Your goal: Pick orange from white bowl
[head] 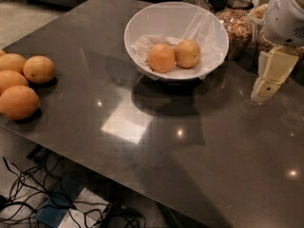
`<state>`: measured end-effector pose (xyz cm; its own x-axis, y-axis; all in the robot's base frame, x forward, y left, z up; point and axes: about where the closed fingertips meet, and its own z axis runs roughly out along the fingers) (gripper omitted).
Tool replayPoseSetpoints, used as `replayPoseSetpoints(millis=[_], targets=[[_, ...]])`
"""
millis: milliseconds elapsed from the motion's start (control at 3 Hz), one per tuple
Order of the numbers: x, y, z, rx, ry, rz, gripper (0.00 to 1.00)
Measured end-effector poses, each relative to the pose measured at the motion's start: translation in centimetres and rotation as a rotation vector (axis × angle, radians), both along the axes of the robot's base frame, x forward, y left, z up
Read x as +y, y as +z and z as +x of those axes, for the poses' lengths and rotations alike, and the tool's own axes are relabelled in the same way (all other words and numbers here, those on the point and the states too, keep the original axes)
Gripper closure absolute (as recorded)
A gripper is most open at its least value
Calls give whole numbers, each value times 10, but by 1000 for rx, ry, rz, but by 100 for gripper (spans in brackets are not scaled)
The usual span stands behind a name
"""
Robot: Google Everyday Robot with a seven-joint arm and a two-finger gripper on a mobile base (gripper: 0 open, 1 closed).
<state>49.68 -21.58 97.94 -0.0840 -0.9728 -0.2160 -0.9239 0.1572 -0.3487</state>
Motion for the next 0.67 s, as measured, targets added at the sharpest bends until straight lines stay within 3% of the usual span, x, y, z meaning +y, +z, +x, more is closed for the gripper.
replayPoseSetpoints(millis=[333,667], targets=[[6,9,63,-73,82,57,0],[6,9,63,-73,82,57,0]])
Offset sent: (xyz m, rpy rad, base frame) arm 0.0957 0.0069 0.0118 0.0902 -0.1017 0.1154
